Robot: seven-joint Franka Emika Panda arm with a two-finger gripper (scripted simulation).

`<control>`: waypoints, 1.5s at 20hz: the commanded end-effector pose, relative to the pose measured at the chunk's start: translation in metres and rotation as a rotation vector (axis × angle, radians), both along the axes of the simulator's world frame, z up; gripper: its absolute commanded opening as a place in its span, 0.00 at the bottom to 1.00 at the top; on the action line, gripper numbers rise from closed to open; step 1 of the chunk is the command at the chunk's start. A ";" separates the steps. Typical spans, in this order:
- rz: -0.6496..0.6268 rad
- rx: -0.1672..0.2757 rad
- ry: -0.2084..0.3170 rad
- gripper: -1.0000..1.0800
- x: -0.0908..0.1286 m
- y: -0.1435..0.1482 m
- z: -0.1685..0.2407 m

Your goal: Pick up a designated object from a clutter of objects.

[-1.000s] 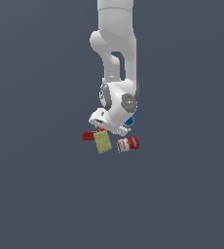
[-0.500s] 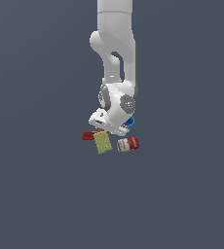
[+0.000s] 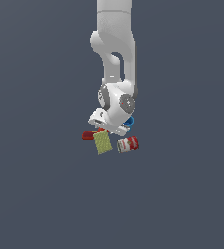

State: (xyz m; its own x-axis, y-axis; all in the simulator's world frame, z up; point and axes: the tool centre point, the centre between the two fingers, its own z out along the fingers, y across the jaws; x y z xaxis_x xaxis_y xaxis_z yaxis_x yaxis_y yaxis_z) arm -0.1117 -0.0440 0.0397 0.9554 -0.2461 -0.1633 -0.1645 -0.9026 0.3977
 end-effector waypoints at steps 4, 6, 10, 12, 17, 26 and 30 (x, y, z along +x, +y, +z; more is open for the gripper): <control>0.001 0.001 -0.003 0.00 0.001 -0.004 0.016; 0.001 0.001 -0.003 0.00 0.000 -0.006 0.025; 0.001 0.002 -0.002 0.00 -0.001 -0.014 0.049; 0.001 0.002 -0.002 0.00 -0.002 -0.018 0.065; 0.001 0.004 -0.002 0.00 -0.003 -0.031 0.112; 0.000 0.007 -0.001 0.00 -0.006 -0.060 0.213; 0.000 0.007 -0.001 0.00 -0.007 -0.073 0.257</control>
State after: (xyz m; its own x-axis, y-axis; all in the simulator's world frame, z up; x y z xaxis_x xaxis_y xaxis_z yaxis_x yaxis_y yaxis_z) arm -0.1183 -0.1123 0.2788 0.9551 -0.2453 -0.1660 -0.1642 -0.9051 0.3923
